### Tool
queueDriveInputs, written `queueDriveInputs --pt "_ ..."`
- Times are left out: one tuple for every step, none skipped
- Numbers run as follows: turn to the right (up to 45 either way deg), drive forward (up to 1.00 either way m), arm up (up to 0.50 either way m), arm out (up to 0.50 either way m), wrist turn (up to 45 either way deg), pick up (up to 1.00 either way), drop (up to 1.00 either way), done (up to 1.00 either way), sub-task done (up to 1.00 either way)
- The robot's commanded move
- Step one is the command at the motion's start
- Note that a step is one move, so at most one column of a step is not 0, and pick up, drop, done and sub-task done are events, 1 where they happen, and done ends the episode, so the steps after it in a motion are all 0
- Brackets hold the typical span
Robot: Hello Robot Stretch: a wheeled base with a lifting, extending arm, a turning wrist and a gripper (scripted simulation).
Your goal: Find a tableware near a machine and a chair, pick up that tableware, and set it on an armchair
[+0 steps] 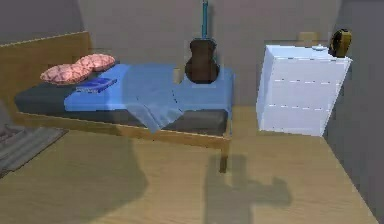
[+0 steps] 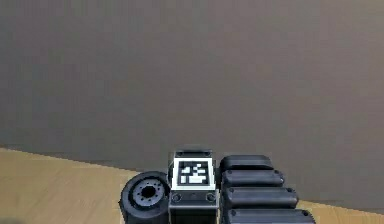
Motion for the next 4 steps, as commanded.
queueDriveInputs --pt "-24.0 0.00 0.00 0.00 0.0 0.00 0.00 0.00 0.00" --pt "0.0 0.95 0.00 0.00 0.0 0.00 0.00 0.00 0.00" --pt "-45.0 0.00 0.00 0.00 0.0 0.00 0.00 0.00 0.00" --pt "-12.0 0.00 0.00 0.00 0.0 0.00 0.00 0.00 0.00"
